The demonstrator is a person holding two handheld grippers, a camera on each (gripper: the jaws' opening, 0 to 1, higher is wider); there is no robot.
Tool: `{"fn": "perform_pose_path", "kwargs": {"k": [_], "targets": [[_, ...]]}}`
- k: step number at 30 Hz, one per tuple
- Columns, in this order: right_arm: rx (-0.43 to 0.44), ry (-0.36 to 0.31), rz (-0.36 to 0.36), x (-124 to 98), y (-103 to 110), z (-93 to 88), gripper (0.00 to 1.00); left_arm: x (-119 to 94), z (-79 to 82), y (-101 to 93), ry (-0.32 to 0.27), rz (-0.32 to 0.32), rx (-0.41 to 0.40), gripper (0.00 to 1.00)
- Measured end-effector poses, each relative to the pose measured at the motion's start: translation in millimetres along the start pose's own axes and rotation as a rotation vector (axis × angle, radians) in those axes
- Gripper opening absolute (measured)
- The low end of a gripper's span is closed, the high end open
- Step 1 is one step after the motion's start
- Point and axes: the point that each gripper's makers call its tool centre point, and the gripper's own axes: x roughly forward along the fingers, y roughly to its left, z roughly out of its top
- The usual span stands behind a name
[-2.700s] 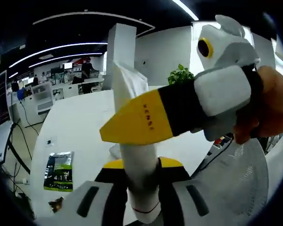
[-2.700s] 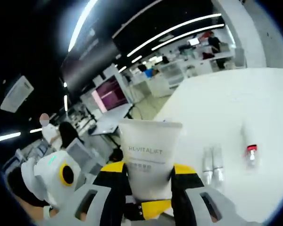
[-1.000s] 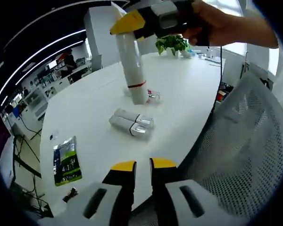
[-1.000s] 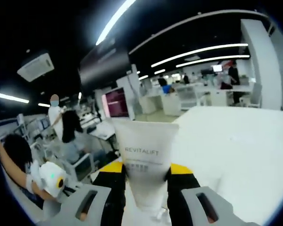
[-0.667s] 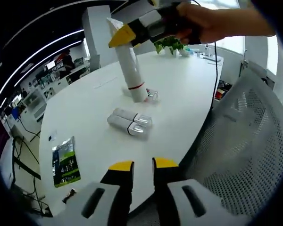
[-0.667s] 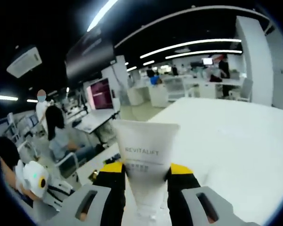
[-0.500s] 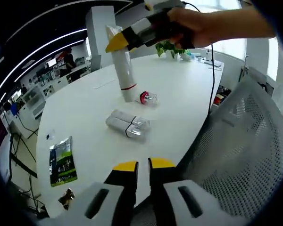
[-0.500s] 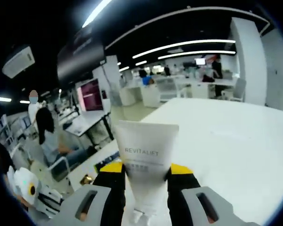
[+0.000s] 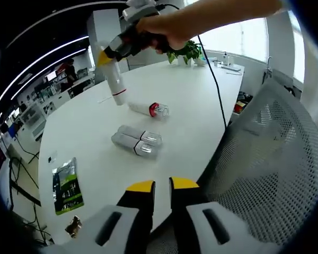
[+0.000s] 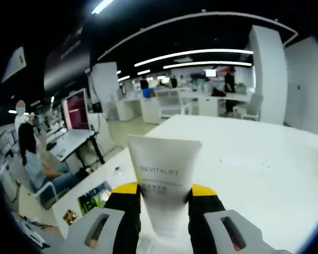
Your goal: Arrange the skincare products in the storage area until every visible bottle or jar stands upright without overlapping.
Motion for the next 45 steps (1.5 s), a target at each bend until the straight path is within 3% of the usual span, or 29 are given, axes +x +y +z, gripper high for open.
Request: {"fn": "perform_pose_path", "kwargs": {"k": [7,12,17,21,33,34,39,45], "targets": [[-0.033,0.016,-0.046,32,-27,1.5,0.29,2,-13.2,-0.7,0.064,-0.008,-0.006,0.05],[-0.058,0.028,-0.090,53,-42,-4.8,0.29,1,-12.9,-2.9,0.062,-0.020,-0.014,0.02],[-0.030,0.035,-0.132,64,-57,-11.9,0.29,2,-12.9,-3.6,0.057,-0.027,-0.033,0.03],[-0.008,0.020,-0.158,69,-66,-13.0,0.29,2,-15.9,-4.1,0.073,-0.029,-0.020,0.02],[-0.045,0.075,-0.180,83,-69,-45.3,0.30,2,-20.1,-1.0,0.093,-0.019,-0.032,0.00],[-0.061,0.022,-0.183,82,-70,-36.9,0.30,2,-20.6,-1.2,0.095,-0.020,-0.032,0.00],[0.021,0.019,-0.233,77,-75,-41.3,0.31,2,-23.5,-0.9,0.109,-0.020,-0.030,0.00],[0.034,0.024,-0.236,77,-78,-42.6,0.32,2,-24.6,0.1,0.114,-0.016,-0.033,0.00]]}}
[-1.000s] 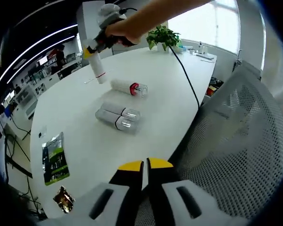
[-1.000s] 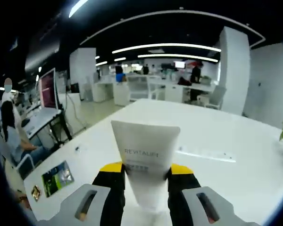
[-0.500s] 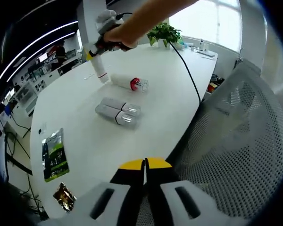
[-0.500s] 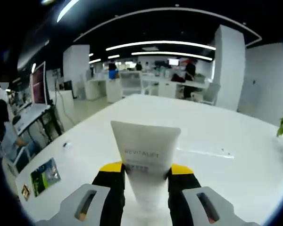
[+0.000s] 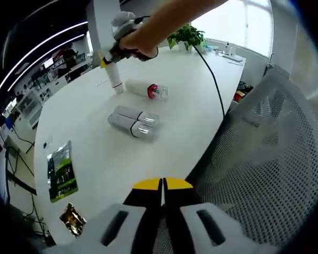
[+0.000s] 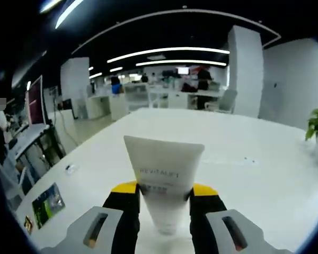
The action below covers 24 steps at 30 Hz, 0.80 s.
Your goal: Arrange the skincare products in the storage area until every visible bottle or jar stands upright without overlapping.
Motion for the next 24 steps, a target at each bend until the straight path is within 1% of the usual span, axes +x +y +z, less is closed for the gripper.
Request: {"fn": "perform_pose_path", "kwargs": {"k": [3,6,9,11,12,13,14,18,20,21,23,24], "targets": [[0.011,0.020,0.008,2,-1,0.4,0.32,0,-0.4,0.6,0.002,0.003,-0.002,0.00],[0.010,0.026,0.014,1,1,-1.2,0.33,0,-0.9,0.7,0.005,0.003,-0.002,0.00],[0.016,0.065,0.031,-2,5,-8.8,0.38,0,-0.9,0.4,0.004,0.003,0.001,0.00],[0.032,0.070,0.044,-5,7,-11.9,0.40,0,-0.3,0.1,0.001,0.001,0.003,0.00],[0.030,0.080,0.051,-7,8,-15.1,0.43,0,-0.3,0.0,0.002,0.000,0.003,0.00],[0.028,0.087,0.073,-10,12,-17.6,0.48,0,-0.6,-0.3,0.003,-0.001,0.003,0.00],[0.035,0.094,0.073,-12,11,-20.5,0.50,0,-0.7,-0.5,0.004,-0.002,0.004,0.00],[0.047,0.092,0.086,-25,7,-24.6,0.51,0,-0.2,-0.4,0.002,-0.002,0.004,0.00],[0.028,0.101,0.096,-31,5,-30.3,0.53,0,-0.3,-0.9,0.004,-0.006,0.005,0.00],[-0.001,0.113,0.095,-37,1,-37.3,0.53,0,-0.7,-0.9,0.006,-0.006,0.004,0.00],[-0.012,0.144,0.100,-43,-4,-51.2,0.56,-2,4.4,0.1,-0.021,-0.002,-0.010,0.01],[-0.016,0.171,0.097,-47,-7,-60.0,0.59,-2,4.1,1.0,-0.019,0.003,-0.009,0.01]]}}
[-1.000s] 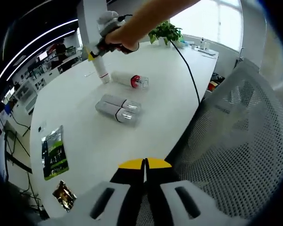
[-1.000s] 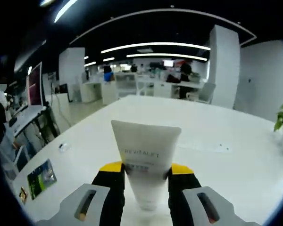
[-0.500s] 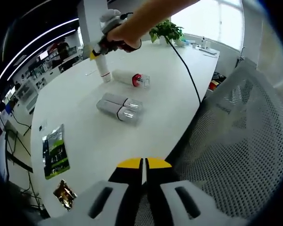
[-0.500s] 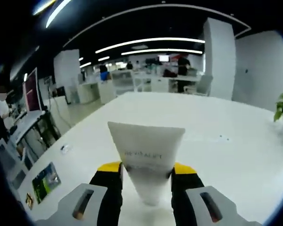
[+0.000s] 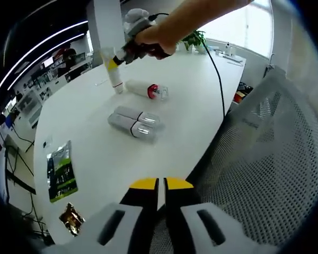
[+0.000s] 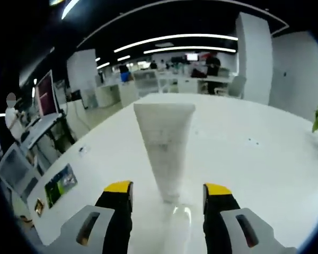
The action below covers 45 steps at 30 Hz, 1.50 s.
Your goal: Arrange the skincare products in the storage area until every visible bottle or jar stands upright without overlapping.
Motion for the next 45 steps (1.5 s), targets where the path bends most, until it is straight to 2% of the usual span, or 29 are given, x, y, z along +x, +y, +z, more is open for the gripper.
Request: {"fn": "perform_pose_path", "kwargs": {"k": [4,6,8,11,16,21,25,26,28,29,36,38,45], "targets": [[-0.009,0.135,-0.020,-11,-11,-46.4,0.62,0,-0.5,-0.2,0.002,0.003,0.012,0.00],[-0.008,0.203,0.008,-17,-5,-68.1,0.66,0,-0.5,-0.1,0.002,0.005,0.015,0.00],[0.028,0.230,0.029,-22,2,-84.6,0.70,1,-1.0,0.6,0.005,0.009,0.016,0.00],[0.010,0.280,0.022,-35,7,-107.5,0.62,1,-2.0,0.6,0.016,0.012,0.015,0.00],[0.010,0.306,0.013,-47,16,-131.0,0.60,0,-0.7,2.4,0.010,0.021,0.017,0.00],[-0.018,0.306,-0.015,-47,12,-136.9,0.52,0,-0.2,1.4,0.006,0.013,0.021,0.00],[0.003,0.297,-0.013,-44,12,-135.4,0.47,0,0.6,-0.6,0.002,0.005,0.030,0.00],[0.004,0.299,-0.014,-45,12,-135.5,0.45,0,0.9,-0.3,0.000,0.006,0.032,0.00],[-0.035,0.310,-0.014,-45,11,-136.2,0.33,0,0.0,0.2,0.005,0.008,0.027,0.00],[-0.063,0.319,-0.033,-45,7,-136.7,0.32,1,-0.3,0.8,0.006,0.010,0.027,0.00],[0.074,0.342,0.011,-49,5,-134.7,0.28,1,-2.3,1.7,0.018,0.016,0.027,0.00],[0.164,0.366,0.052,-52,9,-134.6,0.27,1,-2.1,2.5,0.017,0.019,0.027,0.00],[0.216,0.401,0.106,-59,4,-128.7,0.25,-1,-0.7,4.6,0.007,0.030,0.027,0.00]]}}
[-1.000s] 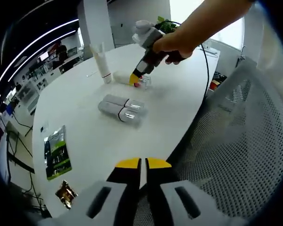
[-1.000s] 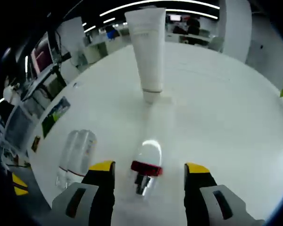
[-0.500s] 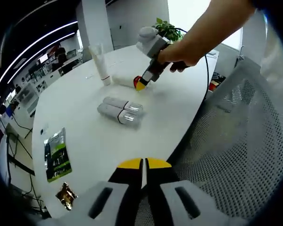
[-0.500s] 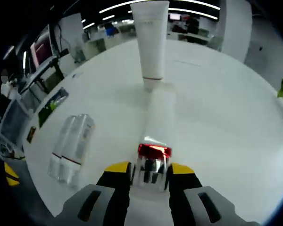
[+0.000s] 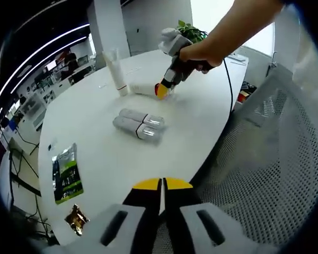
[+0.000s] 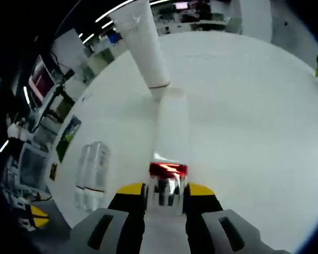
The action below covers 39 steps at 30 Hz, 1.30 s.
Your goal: Arrange the skincare products in the storage area until every visible bottle or jar stands upright without overlapping.
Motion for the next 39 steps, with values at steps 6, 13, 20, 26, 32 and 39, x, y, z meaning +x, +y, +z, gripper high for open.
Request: {"fn": "perform_pose_path", "kwargs": {"k": [6,13,20,26,32,39], "targets": [[0.073,0.040,0.063,-9,8,0.9,0.24,-1,2.4,3.7,-0.012,0.018,0.011,0.00],[0.251,0.061,0.186,-24,24,-1.0,0.24,-1,2.6,2.0,-0.011,0.011,0.016,0.00],[0.393,0.062,0.249,-39,28,-2.8,0.24,-1,2.1,2.9,-0.009,0.015,0.019,0.00],[0.470,0.091,0.289,-54,31,-8.7,0.24,-1,1.5,1.5,-0.003,0.011,0.026,0.00],[0.447,0.126,0.290,-65,30,-11.0,0.24,-1,3.1,2.0,-0.010,0.015,0.030,0.00],[0.448,0.147,0.296,-70,25,-6.6,0.24,2,-1.4,-2.3,0.013,-0.009,0.036,0.00]]}}
